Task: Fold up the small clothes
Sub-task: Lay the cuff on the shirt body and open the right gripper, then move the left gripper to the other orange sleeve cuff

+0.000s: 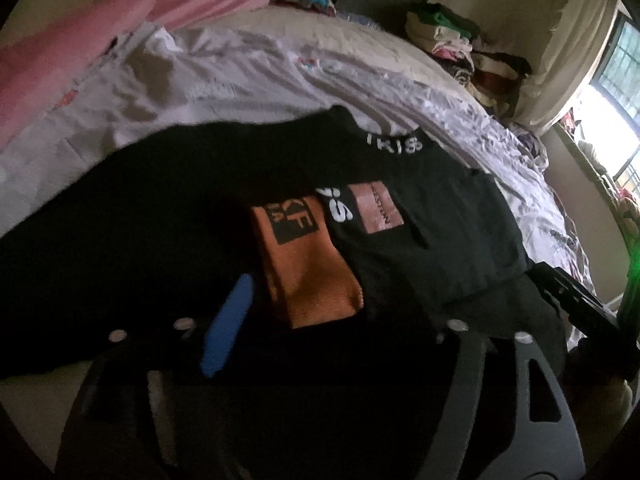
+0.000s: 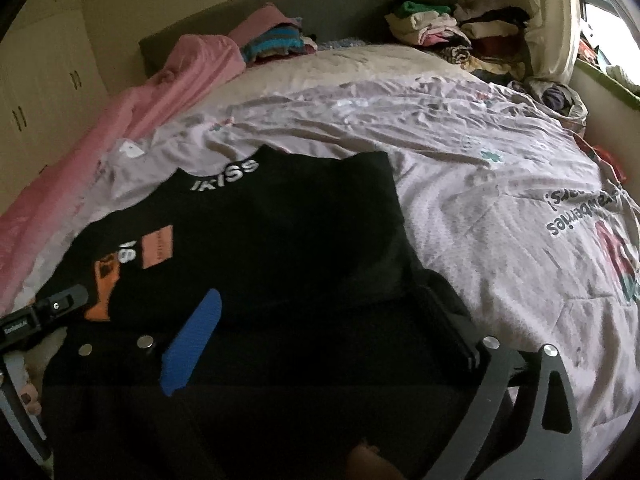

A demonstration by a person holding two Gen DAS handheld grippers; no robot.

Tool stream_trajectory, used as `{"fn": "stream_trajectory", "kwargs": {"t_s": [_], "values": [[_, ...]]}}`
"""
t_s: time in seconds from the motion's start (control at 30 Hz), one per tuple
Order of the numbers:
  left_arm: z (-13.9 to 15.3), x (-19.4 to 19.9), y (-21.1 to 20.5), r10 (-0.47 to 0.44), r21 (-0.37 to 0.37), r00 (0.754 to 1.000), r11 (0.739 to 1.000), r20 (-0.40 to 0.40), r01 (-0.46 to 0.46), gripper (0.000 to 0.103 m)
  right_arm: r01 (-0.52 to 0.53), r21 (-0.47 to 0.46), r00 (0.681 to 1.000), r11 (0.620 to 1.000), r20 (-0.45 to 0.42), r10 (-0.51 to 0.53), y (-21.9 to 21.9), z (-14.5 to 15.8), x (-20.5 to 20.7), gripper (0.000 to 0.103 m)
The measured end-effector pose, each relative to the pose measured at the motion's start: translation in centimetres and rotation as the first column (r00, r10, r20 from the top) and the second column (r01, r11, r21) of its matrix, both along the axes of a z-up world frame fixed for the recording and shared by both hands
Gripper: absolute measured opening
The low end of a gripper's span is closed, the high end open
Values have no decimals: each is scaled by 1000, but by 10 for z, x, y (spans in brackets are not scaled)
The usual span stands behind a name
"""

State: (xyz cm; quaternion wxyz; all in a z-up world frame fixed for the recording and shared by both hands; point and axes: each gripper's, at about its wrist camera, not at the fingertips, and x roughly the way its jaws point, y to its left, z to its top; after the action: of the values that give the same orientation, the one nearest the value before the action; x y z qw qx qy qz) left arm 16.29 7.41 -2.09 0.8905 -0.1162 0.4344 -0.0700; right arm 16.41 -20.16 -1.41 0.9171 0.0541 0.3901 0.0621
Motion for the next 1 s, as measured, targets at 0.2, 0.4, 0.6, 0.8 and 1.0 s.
{"fn": "stream_trajectory", "kwargs": {"t_s": [0.2, 0.4, 0.6, 0.8, 1.0], "values": [[7, -12, 13, 37, 30, 999, 999, 36, -38, 93, -31, 5, 999, 1000, 20, 31, 17, 7, -10, 98], [12, -20, 22, 62, 33, 996, 997, 60, -64, 93, -79, 0, 996, 997, 34, 79, 38, 13, -19, 99], [14, -31, 29, 83, 42, 994, 995, 72, -86, 93, -112, -17, 992, 994, 63, 113, 61, 24, -28, 99], [23, -46, 43, 127, 40, 987, 990, 102, -132, 93, -169, -40, 981, 985, 85, 172, 89, 31, -39, 99], [28, -55, 61, 179, 12, 978, 983, 108, -181, 93, -191, -40, 975, 981, 105, 194, 106, 40, -46, 99]]}}
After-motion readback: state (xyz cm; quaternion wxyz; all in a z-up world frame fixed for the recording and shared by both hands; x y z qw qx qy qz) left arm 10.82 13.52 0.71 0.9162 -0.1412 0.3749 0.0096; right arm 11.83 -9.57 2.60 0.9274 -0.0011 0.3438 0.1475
